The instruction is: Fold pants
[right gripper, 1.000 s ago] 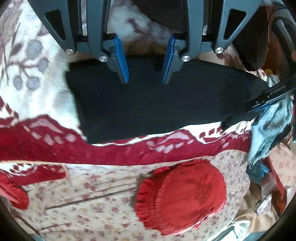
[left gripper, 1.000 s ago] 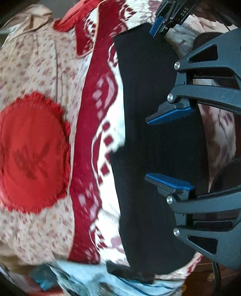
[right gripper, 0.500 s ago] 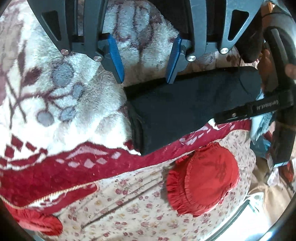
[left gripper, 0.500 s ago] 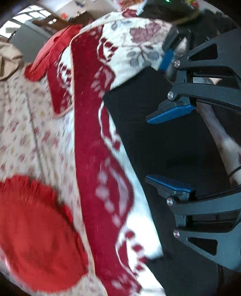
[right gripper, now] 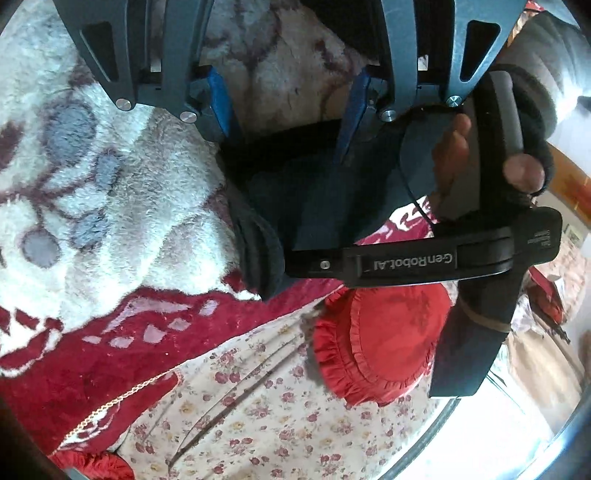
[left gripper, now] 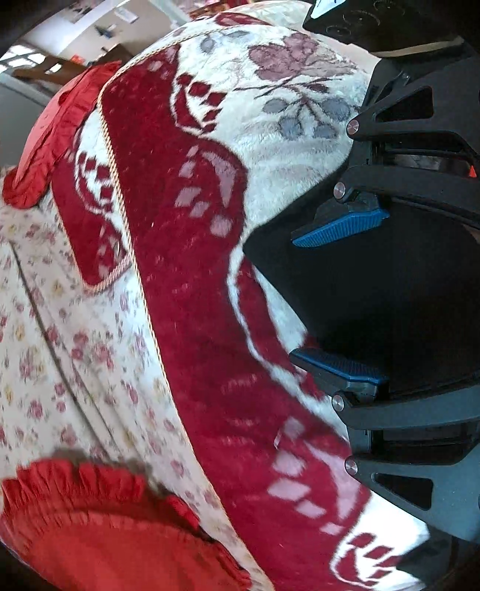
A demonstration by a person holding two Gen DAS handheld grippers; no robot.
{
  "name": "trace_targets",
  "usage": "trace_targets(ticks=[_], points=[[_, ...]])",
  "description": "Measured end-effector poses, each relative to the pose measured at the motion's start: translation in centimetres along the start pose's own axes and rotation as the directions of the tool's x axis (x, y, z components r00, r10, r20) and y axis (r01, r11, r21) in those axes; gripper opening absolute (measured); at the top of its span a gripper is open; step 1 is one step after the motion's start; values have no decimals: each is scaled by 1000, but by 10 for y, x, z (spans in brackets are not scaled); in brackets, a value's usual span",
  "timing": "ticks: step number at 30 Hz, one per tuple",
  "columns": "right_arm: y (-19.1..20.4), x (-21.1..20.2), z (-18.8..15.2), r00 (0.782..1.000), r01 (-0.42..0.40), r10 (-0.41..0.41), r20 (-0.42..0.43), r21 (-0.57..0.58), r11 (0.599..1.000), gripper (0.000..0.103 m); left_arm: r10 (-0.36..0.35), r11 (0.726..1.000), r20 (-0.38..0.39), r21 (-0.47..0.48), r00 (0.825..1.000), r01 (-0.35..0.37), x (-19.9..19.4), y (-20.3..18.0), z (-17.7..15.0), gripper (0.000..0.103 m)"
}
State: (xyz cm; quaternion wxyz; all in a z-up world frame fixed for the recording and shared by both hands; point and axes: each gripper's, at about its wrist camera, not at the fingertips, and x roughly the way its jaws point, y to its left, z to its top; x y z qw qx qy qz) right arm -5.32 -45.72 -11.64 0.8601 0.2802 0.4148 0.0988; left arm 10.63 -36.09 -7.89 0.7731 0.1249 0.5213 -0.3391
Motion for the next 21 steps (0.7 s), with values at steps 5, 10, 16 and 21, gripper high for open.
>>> trace_targets(ticks=[5, 10, 16, 21], points=[[-4, 4, 3, 999, -31, 31, 30, 20, 999, 51, -41, 999, -44, 24, 998, 42, 13, -5, 7, 73], [-7, 7, 5, 996, -60, 57, 71, 36, 998, 51, -60, 995, -62, 73, 996, 65, 22, -14, 8, 81], [-17, 10, 11, 993, -72, 64, 102, 80, 994, 21, -78, 986, -24, 142, 997, 81, 13, -27, 3, 41], [5, 0, 21, 990, -82, 78, 117, 27, 996, 11, -114, 986, 40, 124, 993, 108, -13, -22, 1, 16]])
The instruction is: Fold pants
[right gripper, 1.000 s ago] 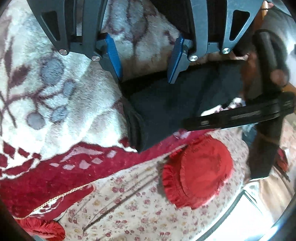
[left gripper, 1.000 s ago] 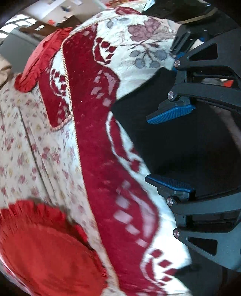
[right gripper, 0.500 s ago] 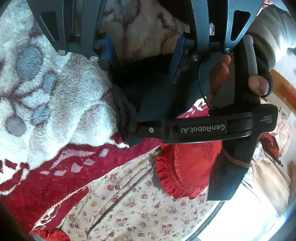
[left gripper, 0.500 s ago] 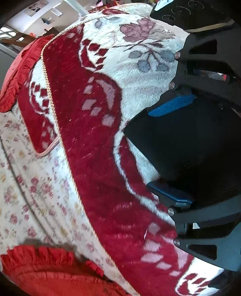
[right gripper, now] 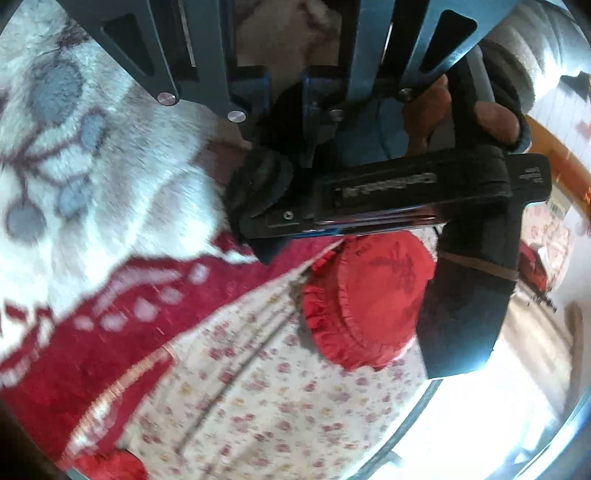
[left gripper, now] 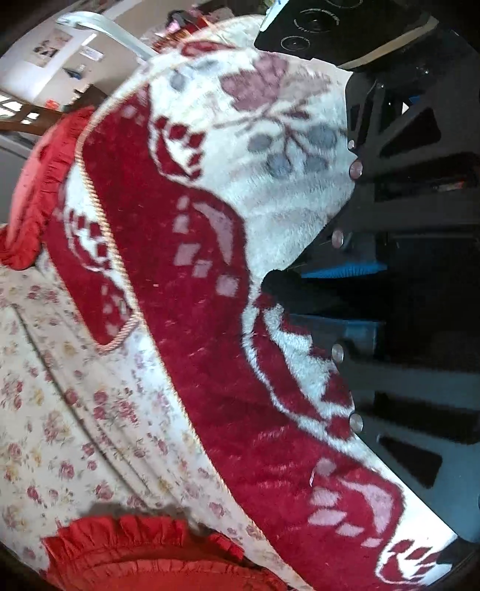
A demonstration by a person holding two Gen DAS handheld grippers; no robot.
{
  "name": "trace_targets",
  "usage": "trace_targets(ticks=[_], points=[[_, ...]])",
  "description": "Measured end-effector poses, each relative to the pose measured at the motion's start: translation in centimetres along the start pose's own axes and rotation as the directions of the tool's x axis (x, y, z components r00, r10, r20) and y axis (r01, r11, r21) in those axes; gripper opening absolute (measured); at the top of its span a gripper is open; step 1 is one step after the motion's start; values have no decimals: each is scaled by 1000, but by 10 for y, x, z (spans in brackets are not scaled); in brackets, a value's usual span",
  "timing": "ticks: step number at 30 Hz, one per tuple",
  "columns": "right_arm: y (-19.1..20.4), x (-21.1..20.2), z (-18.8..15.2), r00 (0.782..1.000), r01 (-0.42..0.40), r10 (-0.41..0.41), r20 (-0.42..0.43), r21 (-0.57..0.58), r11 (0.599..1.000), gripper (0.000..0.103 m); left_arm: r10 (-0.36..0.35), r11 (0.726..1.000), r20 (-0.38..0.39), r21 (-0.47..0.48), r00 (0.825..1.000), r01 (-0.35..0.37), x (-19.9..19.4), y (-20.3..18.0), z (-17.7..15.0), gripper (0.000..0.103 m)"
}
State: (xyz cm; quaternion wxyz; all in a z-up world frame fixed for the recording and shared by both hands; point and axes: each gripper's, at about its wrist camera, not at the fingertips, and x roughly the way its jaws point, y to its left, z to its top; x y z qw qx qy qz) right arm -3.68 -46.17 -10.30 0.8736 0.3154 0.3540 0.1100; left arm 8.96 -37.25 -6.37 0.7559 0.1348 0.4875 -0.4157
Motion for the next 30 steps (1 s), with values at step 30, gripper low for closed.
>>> trace_targets(ticks=[30], points=[[209, 140, -59, 845, -236, 45, -533, -298, 925, 40, 137, 852, 112, -520, 984, -60, -159, 179, -179, 28]])
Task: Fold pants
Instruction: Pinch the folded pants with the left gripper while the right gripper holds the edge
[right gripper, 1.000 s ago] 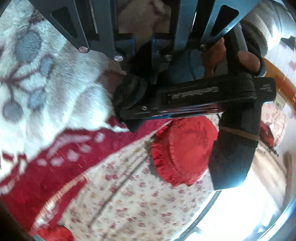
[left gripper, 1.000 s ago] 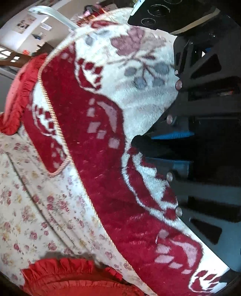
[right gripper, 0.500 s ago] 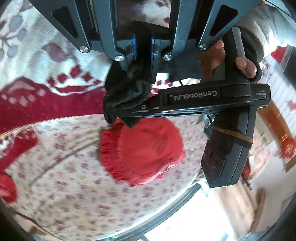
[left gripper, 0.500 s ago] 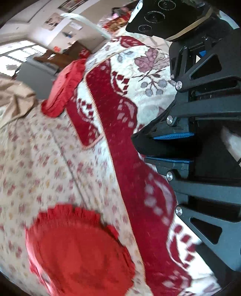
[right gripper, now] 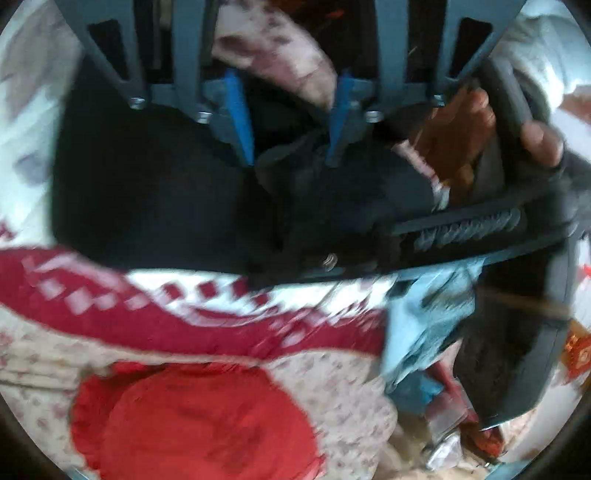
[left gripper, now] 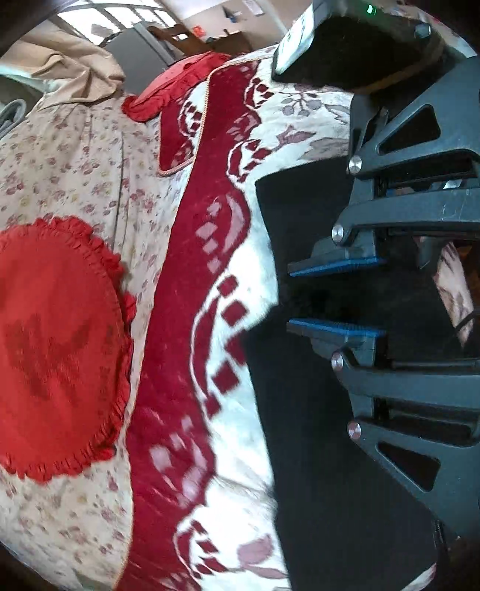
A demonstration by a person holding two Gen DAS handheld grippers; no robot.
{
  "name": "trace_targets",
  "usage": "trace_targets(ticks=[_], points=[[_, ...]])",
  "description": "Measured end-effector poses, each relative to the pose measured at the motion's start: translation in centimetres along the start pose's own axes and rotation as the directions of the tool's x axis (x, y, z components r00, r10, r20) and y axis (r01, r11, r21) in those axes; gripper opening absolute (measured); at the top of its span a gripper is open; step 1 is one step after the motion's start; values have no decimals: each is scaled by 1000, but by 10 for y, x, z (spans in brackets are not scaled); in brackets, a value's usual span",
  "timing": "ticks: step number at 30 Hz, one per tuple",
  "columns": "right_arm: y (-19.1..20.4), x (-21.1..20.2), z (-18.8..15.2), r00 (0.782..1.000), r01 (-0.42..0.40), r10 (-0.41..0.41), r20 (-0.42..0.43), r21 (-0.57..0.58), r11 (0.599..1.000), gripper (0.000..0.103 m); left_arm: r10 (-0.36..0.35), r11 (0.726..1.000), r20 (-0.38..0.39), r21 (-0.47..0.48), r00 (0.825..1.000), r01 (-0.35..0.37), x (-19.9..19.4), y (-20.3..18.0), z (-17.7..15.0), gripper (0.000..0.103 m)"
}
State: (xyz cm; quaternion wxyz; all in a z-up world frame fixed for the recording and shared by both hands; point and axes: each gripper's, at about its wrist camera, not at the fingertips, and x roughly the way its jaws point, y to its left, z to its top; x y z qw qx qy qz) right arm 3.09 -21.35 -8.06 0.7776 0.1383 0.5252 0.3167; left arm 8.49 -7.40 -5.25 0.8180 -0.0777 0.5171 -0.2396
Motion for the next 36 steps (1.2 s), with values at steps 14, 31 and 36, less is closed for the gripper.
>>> trace_targets(ticks=[14, 31, 36], points=[[-77, -69, -8, 964, 164, -203, 171, 214, 963, 41, 29, 999, -26, -12, 999, -30, 26, -26, -29, 60], [-57, -69, -3, 952, 231, -257, 167, 159, 960, 40, 78, 997, 51, -29, 996, -77, 7, -28, -32, 14], [-42, -67, 2, 956, 215, -233, 177, 118, 970, 40, 92, 994, 77, -58, 993, -88, -9, -18, -34, 14]])
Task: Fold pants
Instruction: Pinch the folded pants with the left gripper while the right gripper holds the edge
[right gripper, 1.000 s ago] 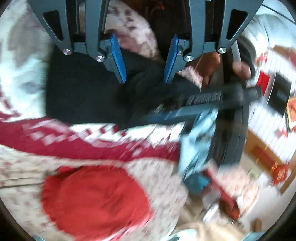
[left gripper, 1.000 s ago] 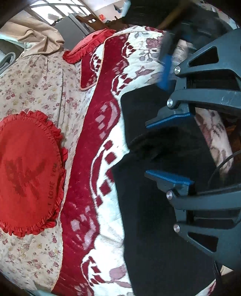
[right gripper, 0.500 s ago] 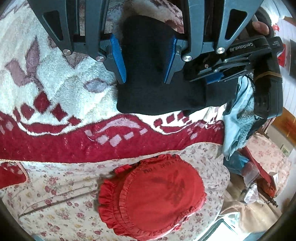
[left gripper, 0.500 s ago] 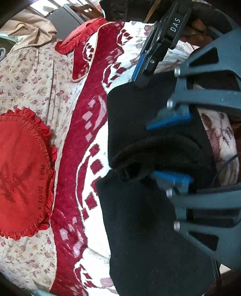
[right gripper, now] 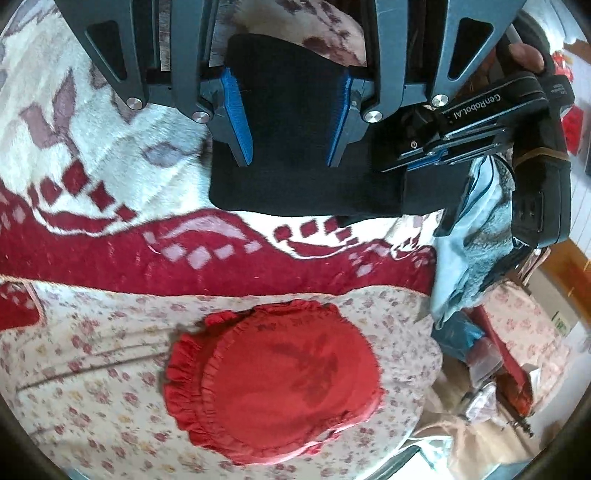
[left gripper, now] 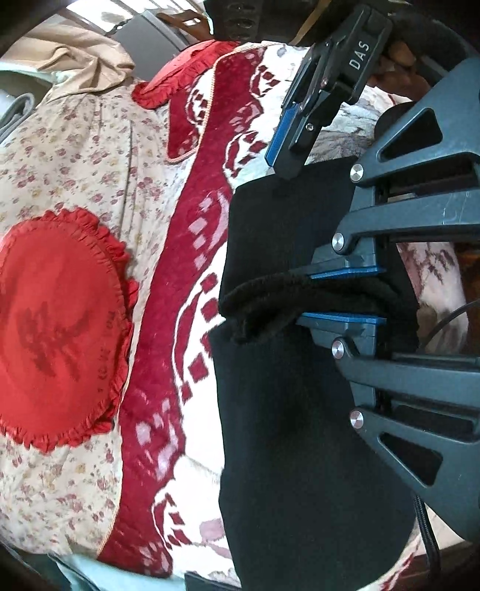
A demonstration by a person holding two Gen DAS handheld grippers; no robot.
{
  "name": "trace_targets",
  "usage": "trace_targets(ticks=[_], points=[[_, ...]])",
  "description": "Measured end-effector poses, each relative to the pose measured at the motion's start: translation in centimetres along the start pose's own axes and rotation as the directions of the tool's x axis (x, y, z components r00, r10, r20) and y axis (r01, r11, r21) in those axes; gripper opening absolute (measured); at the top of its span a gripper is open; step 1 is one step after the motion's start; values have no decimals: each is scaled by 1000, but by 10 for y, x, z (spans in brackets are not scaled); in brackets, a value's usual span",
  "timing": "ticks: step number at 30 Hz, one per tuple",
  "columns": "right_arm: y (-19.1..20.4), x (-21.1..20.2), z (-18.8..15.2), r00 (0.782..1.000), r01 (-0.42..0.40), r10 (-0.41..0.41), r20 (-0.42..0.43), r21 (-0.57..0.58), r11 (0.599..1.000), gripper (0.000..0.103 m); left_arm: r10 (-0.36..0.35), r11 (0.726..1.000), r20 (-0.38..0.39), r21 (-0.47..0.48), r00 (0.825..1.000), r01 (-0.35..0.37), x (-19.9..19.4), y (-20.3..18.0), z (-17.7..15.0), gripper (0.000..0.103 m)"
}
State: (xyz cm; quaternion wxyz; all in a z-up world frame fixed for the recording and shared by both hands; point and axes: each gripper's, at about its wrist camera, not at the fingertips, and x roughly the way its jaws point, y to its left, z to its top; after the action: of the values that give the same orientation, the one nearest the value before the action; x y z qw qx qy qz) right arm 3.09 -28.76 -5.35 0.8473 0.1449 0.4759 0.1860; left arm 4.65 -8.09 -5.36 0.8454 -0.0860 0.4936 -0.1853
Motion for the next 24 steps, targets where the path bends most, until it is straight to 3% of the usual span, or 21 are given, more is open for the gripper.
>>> trace_targets(ticks=[13, 18, 20, 24], points=[[10, 51, 6, 996, 21, -24, -89, -35, 999, 40, 75, 997, -29, -32, 997, -76, 16, 22, -13, 14], [15, 49, 7, 995, 40, -44, -91, -44, 998, 40, 69, 998, -28, -10, 997, -70, 11, 21, -14, 16], [18, 45, 6, 995, 47, -51, -89, -43, 998, 40, 74, 997, -28, 6, 997, -73, 7, 19, -15, 24], [25, 36, 1, 993, 66, -71, -90, -54, 996, 40, 71, 997, -31, -2, 997, -71, 0, 20, -18, 26]])
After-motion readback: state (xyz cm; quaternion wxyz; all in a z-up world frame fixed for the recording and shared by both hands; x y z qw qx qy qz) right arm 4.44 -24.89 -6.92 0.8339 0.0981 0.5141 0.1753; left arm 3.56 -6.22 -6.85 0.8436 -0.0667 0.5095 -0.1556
